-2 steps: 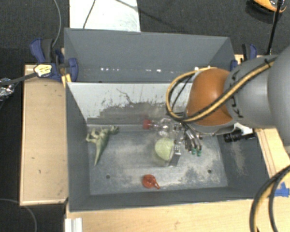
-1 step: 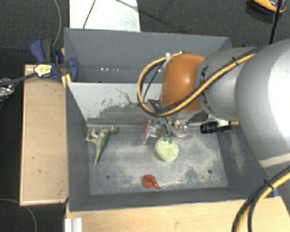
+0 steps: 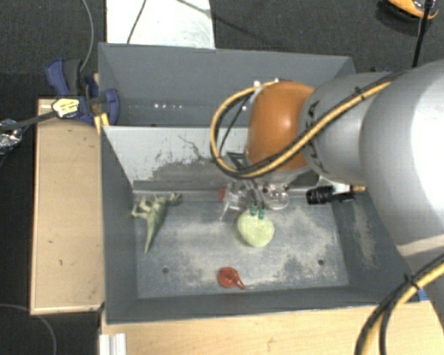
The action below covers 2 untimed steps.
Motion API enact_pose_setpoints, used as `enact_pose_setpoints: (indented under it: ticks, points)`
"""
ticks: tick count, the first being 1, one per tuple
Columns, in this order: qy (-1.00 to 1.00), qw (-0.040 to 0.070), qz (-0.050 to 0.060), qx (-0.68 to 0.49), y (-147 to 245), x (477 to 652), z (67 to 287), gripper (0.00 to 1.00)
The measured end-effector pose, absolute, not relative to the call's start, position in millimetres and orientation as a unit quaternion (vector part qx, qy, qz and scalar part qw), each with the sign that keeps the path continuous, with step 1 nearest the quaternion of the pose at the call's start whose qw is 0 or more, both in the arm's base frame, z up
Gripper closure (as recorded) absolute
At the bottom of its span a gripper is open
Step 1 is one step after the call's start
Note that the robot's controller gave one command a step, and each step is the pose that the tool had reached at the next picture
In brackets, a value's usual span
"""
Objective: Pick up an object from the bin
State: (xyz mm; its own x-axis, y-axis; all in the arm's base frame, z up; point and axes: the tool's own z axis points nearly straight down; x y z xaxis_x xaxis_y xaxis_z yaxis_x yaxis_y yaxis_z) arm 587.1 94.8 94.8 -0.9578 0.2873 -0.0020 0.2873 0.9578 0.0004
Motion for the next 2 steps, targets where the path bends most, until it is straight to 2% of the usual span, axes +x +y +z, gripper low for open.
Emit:
enact_pose_setpoints:
  ticks: [1,2]
  points:
    - [0.986,0.001,0.0,0.165,94.6,581.6,119.9,1.0]
    - [0.993,0.002,0.0,0.119,82.7,578.9,134.7,1.0]
